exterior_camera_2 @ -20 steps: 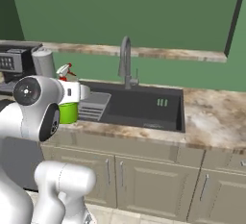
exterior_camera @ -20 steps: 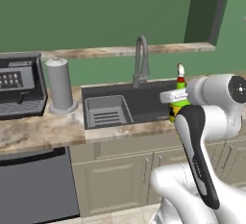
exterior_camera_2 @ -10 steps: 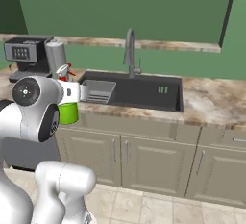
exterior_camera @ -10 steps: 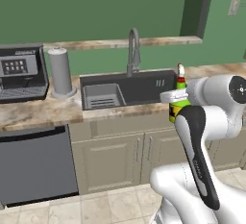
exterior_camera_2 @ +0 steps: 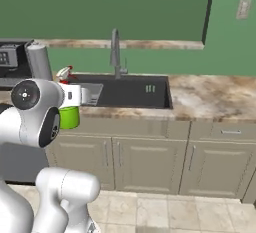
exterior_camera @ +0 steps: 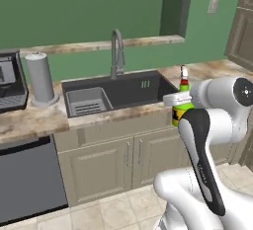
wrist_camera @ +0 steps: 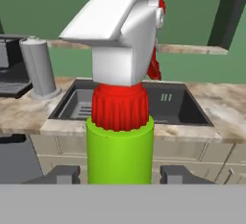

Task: Pick up the spray and sponge from the sink, and place them back in the cabinet, and close the cabinet doors.

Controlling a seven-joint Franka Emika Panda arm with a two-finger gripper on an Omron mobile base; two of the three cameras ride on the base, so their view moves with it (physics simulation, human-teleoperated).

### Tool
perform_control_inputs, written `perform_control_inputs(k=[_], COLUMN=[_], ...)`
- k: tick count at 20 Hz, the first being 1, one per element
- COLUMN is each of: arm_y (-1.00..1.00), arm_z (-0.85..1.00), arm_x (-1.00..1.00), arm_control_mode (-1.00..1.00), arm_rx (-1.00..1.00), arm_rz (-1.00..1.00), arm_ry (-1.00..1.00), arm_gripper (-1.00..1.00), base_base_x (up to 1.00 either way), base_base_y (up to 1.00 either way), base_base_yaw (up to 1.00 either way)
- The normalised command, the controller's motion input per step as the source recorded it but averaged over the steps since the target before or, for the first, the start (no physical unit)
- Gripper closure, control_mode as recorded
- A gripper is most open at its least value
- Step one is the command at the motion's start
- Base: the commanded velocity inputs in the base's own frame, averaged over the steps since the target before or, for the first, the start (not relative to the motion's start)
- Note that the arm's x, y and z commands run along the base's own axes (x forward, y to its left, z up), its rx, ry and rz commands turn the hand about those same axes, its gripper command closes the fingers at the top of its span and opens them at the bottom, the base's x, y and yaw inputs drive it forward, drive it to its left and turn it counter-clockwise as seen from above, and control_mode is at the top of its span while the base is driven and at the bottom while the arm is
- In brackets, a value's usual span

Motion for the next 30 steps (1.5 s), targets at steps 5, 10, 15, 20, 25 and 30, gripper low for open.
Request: perform_control_inputs(k=[5,10,15,20,25,30], arm_y=[0.0,0.0,0.0,0.0,0.0,0.0], arm_z=[0.0,0.0,0.0,0.0,0.0,0.0], arm_x=[0.0,0.0,0.0,0.0,0.0,0.0], arm_control_mode=[1.0,1.0,1.0,1.0,1.0,1.0], arm_rx=[0.0,0.0,0.0,0.0,0.0,0.0], arm_rz=[0.0,0.0,0.0,0.0,0.0,0.0], arm_ry=[0.0,0.0,0.0,0.0,0.0,0.0], arm_gripper=[1.0,1.0,1.0,1.0,1.0,1.0], base_base_x=[-0.02,0.0,0.0,0.0,0.0,0.01], base_base_y=[0.0,0.0,0.0,0.0,0.0,0.01], base_base_yaw=[-0.48,-0.48,-0.46,-0.48,-0.48,-0.47])
